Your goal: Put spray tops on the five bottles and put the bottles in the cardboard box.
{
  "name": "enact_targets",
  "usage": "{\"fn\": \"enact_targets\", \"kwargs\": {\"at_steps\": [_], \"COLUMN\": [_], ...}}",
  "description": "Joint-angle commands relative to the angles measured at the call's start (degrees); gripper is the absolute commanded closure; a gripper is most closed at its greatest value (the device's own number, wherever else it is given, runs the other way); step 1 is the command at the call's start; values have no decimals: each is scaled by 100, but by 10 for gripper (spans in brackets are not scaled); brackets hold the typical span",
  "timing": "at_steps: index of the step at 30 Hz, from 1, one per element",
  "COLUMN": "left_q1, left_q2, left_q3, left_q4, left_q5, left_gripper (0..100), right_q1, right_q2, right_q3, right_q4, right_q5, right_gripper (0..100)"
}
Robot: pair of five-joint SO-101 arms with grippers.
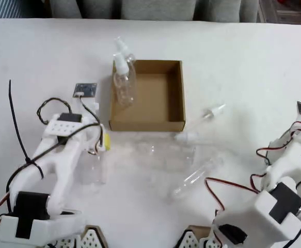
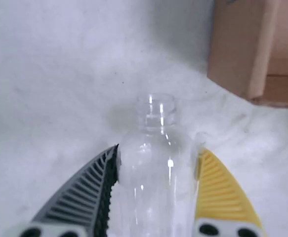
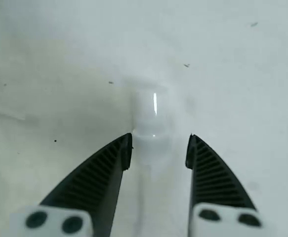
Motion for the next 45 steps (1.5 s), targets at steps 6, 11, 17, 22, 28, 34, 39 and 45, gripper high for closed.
{"fn": "enact_targets", "kwargs": {"at_steps": [6,11,17,22,28,34,39,45], "left_q1": [-66,-66,-66,-66,-66,-224,-382,-347], "left_q2": [-224,-224,-224,-224,-224,-277,-567,-2686], "left_q3": [-26,-26,-26,-26,-26,-44,-88,237], "left_q4": [-114,-123,-123,-123,-123,-132,-97,334], "left_q5": [-62,-62,-62,-62,-62,-62,-26,-18], "left_gripper": [978,978,978,978,978,978,979,979], "right_q1": [-57,-40,-40,31,330,391,330,40], "right_q2": [224,295,295,259,-251,-1420,-2563,-4286], "right_q3": [-53,-53,-53,-35,-360,-308,378,1371], "right_q4": [-233,-259,-259,-224,338,1657,1842,1807], "right_q5": [290,484,484,633,642,686,686,686], "right_gripper": [850,851,913,981,981,981,981,981]}}
